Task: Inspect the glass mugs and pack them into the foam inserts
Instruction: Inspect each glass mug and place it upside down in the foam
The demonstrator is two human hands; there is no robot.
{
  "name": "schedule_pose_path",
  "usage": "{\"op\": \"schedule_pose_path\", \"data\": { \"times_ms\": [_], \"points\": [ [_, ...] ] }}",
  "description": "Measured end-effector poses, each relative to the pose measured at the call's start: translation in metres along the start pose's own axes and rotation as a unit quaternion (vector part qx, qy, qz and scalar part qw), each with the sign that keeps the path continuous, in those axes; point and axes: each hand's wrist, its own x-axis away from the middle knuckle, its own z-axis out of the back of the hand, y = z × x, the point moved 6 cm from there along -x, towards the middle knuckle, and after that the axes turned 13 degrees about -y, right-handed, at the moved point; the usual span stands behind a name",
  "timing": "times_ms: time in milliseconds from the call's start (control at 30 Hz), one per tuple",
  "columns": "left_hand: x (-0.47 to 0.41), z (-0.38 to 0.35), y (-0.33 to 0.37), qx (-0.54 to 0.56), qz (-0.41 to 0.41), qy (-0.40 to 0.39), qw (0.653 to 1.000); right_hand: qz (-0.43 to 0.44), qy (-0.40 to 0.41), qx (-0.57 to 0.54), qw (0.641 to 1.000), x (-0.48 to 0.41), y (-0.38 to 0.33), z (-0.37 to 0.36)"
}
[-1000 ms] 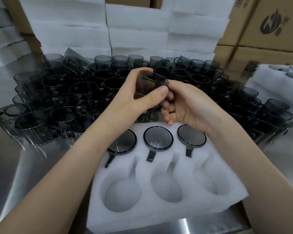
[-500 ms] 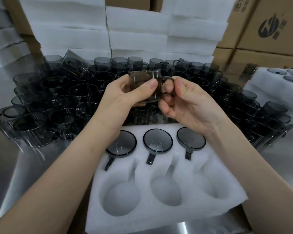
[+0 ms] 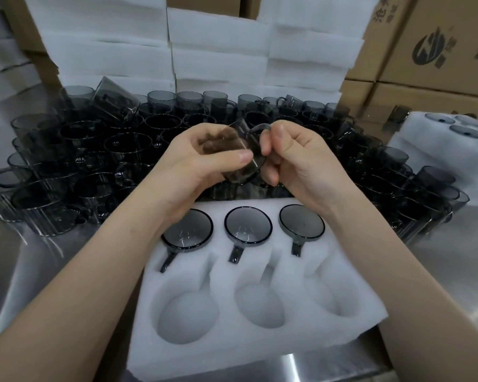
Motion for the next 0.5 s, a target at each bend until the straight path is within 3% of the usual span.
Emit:
{"op": "schedule_pose_path", "data": {
  "times_ms": [267,500],
  "points": [
    [0.002,-0.013,0.005,-0.263,-0.007,0.011,0.965,-0.070,0.075,0.118,0.988,0.003,0.008,0.008],
    [0.003,-0.002,0.011,-0.235,-0.034,0.043,0.970,-0.015,0.016,-0.001,1.000,0.001,0.004,0.004]
  ]
}}
